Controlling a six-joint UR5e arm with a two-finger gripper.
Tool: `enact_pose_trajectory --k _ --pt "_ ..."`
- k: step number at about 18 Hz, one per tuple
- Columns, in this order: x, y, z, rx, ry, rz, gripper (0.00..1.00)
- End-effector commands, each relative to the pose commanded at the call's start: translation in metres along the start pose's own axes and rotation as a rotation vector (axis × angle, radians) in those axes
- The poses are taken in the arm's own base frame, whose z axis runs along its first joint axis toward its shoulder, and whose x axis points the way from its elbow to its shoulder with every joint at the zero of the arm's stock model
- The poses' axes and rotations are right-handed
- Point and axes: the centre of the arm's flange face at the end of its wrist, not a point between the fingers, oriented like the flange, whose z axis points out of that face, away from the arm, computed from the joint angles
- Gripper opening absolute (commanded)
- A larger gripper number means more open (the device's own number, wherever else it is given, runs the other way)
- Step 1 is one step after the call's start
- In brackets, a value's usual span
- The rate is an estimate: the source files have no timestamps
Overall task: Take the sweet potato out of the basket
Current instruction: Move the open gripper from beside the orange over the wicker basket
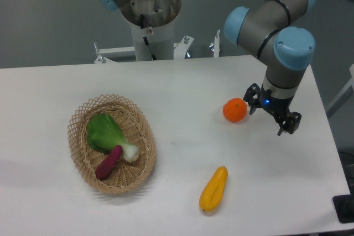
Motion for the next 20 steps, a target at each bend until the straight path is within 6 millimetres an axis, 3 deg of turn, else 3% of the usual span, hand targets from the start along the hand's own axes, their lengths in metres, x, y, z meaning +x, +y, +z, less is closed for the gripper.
enact_pose_trajectory --k 10,15,20 --pt "0.007 -0.021 0.001 0.044 0.007 -0.058 1.00" --pt "0.019 -0.057 0.002 0.079 0.023 -0.158 1.00" --pt "0.040 -0.112 0.000 0.112 0.035 -0.209 1.00"
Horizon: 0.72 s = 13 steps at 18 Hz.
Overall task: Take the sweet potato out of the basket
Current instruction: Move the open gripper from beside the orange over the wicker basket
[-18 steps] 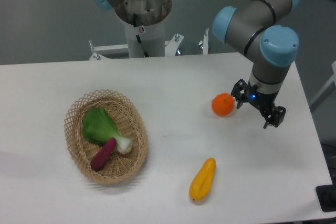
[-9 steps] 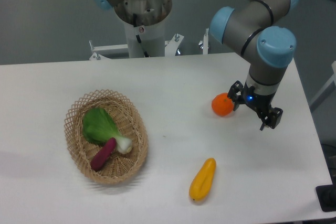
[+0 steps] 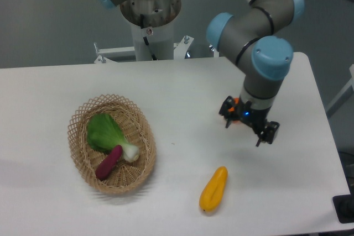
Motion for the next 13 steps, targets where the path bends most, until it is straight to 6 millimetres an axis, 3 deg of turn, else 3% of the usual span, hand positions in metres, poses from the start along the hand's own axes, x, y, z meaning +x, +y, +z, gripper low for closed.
enact_pose_trajectory --k 8,13 --pt "0.068 -0.080 0.018 0.002 0.035 -0.060 1.00" --pt "0.112 -0.118 0.023 0.004 0.054 -0.029 1.00"
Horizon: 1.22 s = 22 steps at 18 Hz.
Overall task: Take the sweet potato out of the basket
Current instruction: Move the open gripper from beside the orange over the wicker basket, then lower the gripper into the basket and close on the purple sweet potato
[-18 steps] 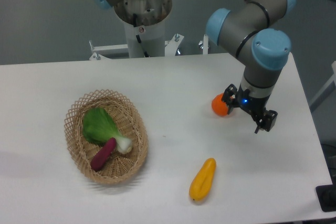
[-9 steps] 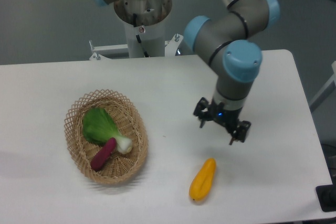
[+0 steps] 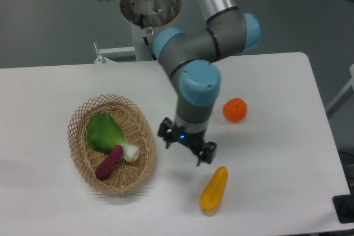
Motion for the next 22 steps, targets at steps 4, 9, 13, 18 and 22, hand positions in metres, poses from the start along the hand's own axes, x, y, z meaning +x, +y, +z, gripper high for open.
enact_pose_trajectory --k 4,9,13,18,22 --pt "0.034 -0.018 0.013 -0.017 0.022 0.006 1.00" --pt "0.084 -0.030 0.039 -0.069 0.066 0.061 1.00" --pt "0.100 -0.028 0.064 -0.115 0.084 0.051 1.00" --pt "0.113 -0.038 0.084 -0.144 0.087 0.037 1.00" --pt "0.114 -0.042 0.097 -0.158 0.092 0.026 1.00"
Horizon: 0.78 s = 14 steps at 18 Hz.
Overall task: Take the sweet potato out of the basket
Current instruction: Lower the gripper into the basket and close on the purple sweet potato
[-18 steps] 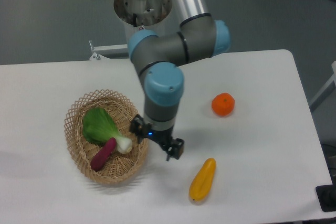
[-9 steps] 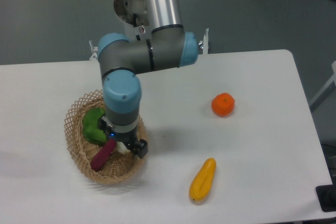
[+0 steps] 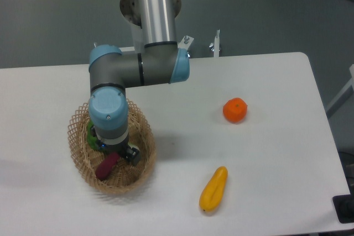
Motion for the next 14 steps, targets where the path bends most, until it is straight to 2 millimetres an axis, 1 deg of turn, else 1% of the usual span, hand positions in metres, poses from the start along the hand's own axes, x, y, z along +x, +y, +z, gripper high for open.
enact_pose_trajectory --k 1,2,6,7,8,11,14 --pt "0.000 -0.001 0.000 0.001 -0.001 0.002 0.99" --pt "0.000 -0.001 0.001 0.000 0.000 0.002 0.94" --pt "0.000 -0.008 0.001 0.004 -0.002 -0.041 0.65" --pt "-0.003 -0.012 -0.001 0.010 -0.006 -0.054 0.52" --pt "-0.005 -0.015 -0.003 0.012 -0.010 -0.062 0.35" --pt "-0.003 -0.017 -0.007 0.014 -0.012 -0.060 0.10" --pt "-0.002 -0.016 -0.012 0.017 -0.014 -0.060 0.07"
